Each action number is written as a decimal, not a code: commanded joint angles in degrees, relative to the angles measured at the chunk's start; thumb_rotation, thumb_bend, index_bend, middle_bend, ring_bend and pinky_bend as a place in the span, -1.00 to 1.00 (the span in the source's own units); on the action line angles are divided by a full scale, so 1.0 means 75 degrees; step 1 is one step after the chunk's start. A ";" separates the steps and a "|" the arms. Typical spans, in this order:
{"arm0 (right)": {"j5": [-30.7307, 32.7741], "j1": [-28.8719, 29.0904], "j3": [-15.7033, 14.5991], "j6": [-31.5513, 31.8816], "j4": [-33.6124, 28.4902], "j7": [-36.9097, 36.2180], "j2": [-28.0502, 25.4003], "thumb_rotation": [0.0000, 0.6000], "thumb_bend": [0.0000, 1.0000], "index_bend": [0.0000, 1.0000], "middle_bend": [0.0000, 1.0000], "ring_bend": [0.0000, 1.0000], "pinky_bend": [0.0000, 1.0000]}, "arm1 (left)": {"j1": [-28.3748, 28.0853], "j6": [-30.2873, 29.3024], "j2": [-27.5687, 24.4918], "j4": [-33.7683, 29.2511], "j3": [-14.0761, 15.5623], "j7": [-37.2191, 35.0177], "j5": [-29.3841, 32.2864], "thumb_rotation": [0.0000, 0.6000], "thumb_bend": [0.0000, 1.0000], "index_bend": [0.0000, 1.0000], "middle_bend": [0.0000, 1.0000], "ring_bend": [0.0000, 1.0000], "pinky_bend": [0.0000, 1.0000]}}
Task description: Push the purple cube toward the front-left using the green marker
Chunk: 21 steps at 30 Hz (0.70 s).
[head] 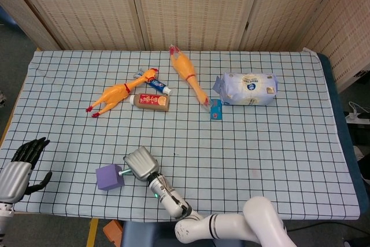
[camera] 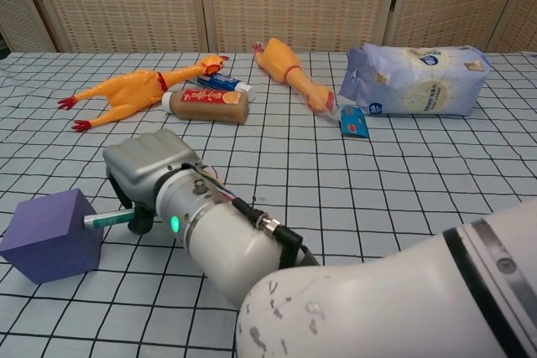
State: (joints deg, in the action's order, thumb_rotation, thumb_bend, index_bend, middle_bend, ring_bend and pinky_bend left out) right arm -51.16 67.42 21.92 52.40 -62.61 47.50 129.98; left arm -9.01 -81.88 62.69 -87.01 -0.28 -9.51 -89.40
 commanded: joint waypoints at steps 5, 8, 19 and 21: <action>0.0332 0.0367 -0.0355 0.0466 0.0210 -0.0231 0.0004 1.00 -0.16 1.00 0.70 0.35 0.30 | 0.0020 -0.0042 0.0011 0.0000 0.0000 0.0061 -0.0005 1.00 -0.21 -1.00 -1.00 -1.00 -0.86; 0.0085 -0.0038 -0.0608 0.0871 -0.0112 -0.0254 -0.0269 1.00 -0.16 1.00 0.70 0.35 0.29 | 0.0053 -0.0108 0.0006 -0.0012 -0.0004 0.0084 -0.0007 1.00 -0.21 -1.00 -1.00 -1.00 -0.86; -0.0931 -0.2239 -0.2445 0.2576 -0.2717 -0.0178 -0.2876 1.00 -0.16 0.93 0.70 0.35 0.28 | 0.0127 -0.0241 0.0081 -0.0091 -0.0027 0.0417 0.0013 1.00 -0.21 -1.00 -1.00 -1.00 -0.86; -0.1069 -0.2592 -0.2763 0.2747 -0.2955 -0.0280 -0.3292 1.00 -0.16 0.89 0.70 0.35 0.28 | 0.0132 -0.0250 0.0099 -0.0111 -0.0033 0.0496 0.0020 1.00 -0.21 -1.00 -1.00 -1.00 -0.86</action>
State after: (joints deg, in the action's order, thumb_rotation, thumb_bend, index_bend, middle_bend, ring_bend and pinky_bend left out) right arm -57.19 51.47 4.52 70.42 -81.64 45.87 109.02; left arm -8.05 -83.69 63.35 -87.76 -0.49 -5.99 -89.30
